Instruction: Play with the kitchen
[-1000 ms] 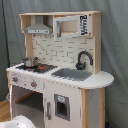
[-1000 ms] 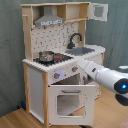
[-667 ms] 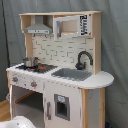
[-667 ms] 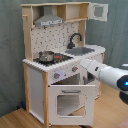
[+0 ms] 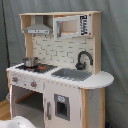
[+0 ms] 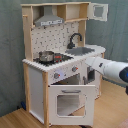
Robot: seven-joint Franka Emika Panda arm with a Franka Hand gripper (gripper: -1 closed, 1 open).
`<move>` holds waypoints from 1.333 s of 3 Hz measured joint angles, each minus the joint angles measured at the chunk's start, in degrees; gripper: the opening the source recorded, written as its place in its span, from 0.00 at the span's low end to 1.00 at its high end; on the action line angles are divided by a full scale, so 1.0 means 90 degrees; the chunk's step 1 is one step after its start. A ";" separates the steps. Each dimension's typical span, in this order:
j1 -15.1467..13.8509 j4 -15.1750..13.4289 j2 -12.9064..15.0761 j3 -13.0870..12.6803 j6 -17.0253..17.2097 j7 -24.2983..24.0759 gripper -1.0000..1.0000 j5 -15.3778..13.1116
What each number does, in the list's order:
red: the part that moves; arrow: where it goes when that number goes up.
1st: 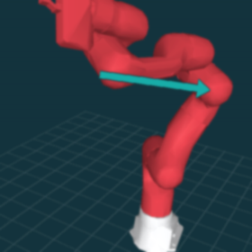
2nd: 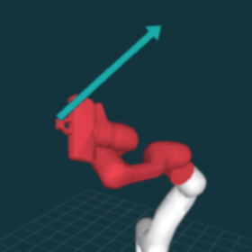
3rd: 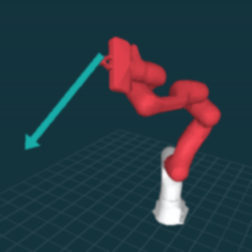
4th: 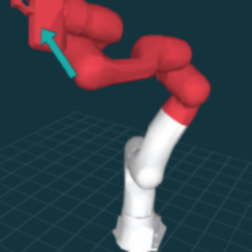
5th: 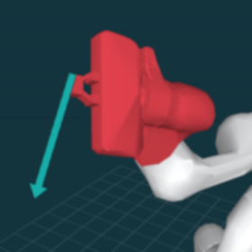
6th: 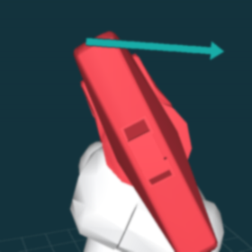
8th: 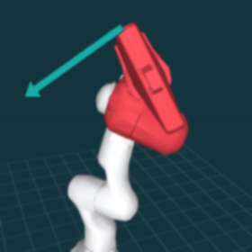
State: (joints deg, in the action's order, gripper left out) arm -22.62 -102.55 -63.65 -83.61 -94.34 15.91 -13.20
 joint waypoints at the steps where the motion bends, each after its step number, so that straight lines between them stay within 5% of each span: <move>1: 0.0036 -0.0038 0.0276 0.0286 0.0462 0.0498 1.00 0.0054; 2: 0.0008 -0.0224 0.0581 0.0591 0.0617 0.0964 1.00 0.0168; 4: 0.0011 -0.1060 0.1558 0.0724 0.0509 0.1169 1.00 0.0419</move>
State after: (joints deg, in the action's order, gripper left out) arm -22.52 -112.09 -49.63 -77.10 -89.76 26.44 -9.43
